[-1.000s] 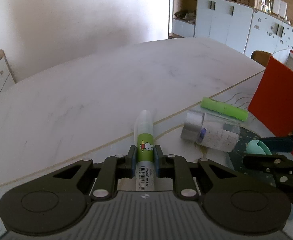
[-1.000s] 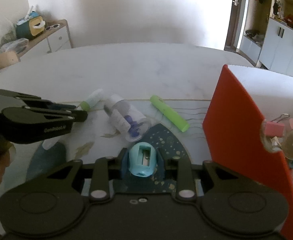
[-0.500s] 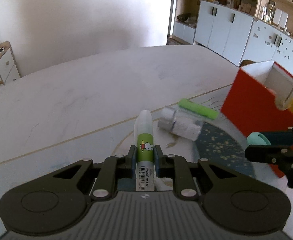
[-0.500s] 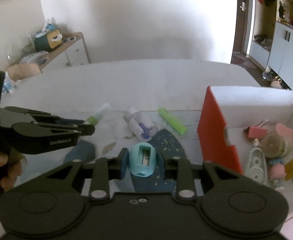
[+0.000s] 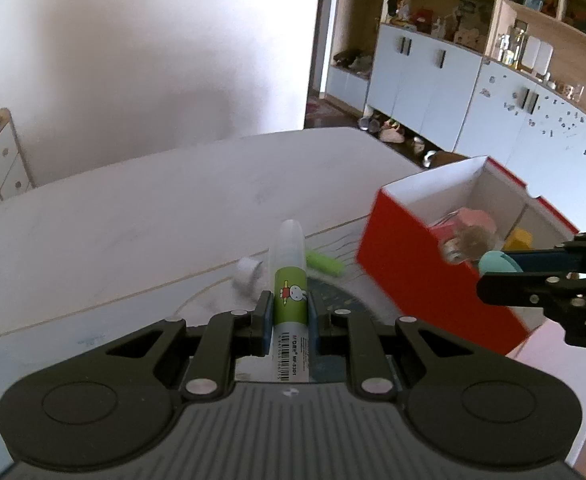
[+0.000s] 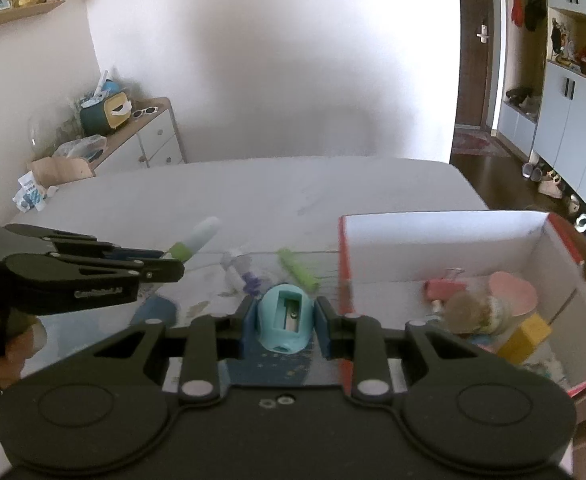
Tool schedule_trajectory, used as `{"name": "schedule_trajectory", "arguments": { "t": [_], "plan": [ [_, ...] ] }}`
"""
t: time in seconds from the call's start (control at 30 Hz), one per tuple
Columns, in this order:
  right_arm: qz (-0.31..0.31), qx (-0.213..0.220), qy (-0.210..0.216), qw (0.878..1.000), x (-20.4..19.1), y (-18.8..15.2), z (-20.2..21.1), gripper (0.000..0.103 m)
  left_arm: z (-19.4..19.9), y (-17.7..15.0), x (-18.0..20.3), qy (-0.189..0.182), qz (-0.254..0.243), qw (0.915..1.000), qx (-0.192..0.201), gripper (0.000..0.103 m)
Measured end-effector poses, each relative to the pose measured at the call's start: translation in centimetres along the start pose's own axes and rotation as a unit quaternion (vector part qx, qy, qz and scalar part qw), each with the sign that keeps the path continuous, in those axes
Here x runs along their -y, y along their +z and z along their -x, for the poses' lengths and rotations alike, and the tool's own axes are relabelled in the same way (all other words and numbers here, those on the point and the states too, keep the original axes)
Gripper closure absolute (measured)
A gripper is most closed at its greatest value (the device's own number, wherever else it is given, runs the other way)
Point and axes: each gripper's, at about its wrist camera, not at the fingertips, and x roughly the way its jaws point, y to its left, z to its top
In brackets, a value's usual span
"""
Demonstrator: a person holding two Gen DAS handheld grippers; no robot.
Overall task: Organize rigid objects
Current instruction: 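Carry the glue stick and sharpener into the red box and open both tools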
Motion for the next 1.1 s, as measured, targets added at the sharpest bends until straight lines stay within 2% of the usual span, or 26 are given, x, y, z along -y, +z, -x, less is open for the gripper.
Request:
{"name": "schedule_trajectory", "arguments": {
  "t": [0.43,0.8,1.1],
  "plan": [
    [0.001,-0.001,-0.01,1.0,8.3,-0.9,2.2,0.073,-1.9,3.3,9.2,-0.022,-0.009,0.9997,0.008,0.086],
    [0.009,-0.022,-0.002,1.0,13.0,-1.7,1.7,0.073,-5.8,6.4,15.4,-0.046,0.021,0.9986,-0.013,0.086],
    [0.032,-0.072,0.025,0.997,15.3,-1.9,-1.4,0.074,-10.5,7.6,18.6,-0.003,0.024,0.9985,-0.049,0.086]
  ]
}}
